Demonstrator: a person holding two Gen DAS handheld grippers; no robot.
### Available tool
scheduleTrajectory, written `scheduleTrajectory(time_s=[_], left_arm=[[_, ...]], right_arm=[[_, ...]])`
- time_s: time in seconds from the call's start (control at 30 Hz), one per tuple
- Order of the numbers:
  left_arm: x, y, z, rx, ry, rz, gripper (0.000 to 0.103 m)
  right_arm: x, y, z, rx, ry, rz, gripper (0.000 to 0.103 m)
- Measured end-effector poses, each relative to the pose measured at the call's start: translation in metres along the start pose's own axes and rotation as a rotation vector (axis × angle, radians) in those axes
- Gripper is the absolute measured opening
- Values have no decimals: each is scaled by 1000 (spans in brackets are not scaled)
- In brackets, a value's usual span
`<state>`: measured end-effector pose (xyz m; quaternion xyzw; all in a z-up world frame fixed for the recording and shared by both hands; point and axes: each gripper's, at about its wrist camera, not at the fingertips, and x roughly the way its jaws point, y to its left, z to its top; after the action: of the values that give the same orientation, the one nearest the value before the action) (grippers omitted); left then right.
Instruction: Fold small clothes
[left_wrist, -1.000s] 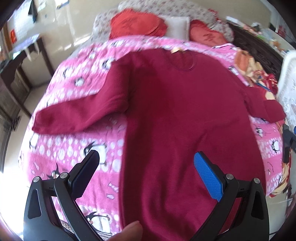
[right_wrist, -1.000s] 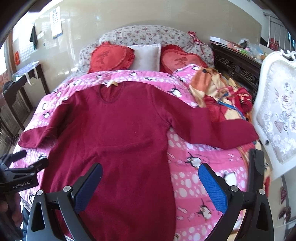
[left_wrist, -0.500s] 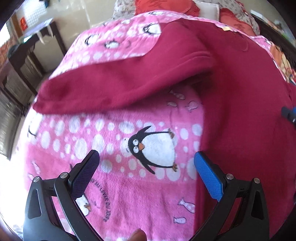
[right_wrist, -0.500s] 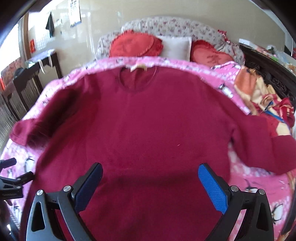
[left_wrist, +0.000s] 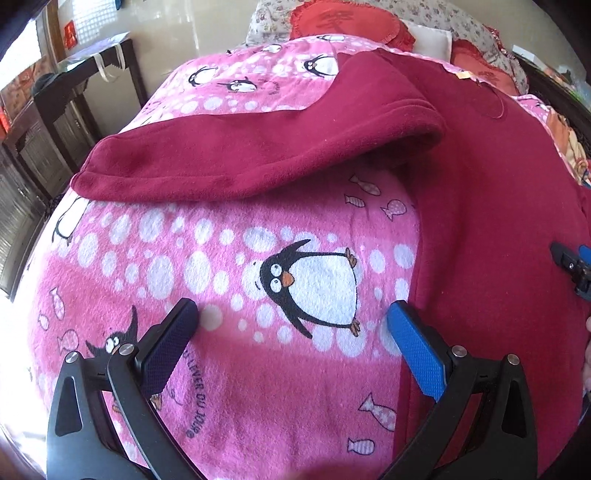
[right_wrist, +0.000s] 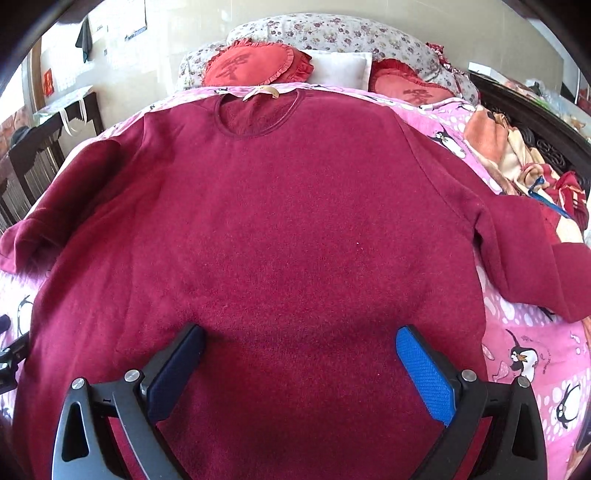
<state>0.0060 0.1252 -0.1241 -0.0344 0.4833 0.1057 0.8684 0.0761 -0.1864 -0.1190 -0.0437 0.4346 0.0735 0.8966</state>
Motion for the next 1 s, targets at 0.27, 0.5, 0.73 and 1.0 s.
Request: scheduleTrajectory(time_s=[0.27,0.5,0.73,1.0], left_arm=[[-81,-30,32,59,-141,-66,102],[-99,-71,32,182,-160,-124,102],[-84,-59,11,160,-46,-197,102],[-106,-66,4,175,-98,-212,102]], right_arm=[[1,-2,1,10,3,10,103],[1,-1,1,8,3,7,103],[2,0,1,2,9,0,103],[3,2,2,-4,14,-8,103]])
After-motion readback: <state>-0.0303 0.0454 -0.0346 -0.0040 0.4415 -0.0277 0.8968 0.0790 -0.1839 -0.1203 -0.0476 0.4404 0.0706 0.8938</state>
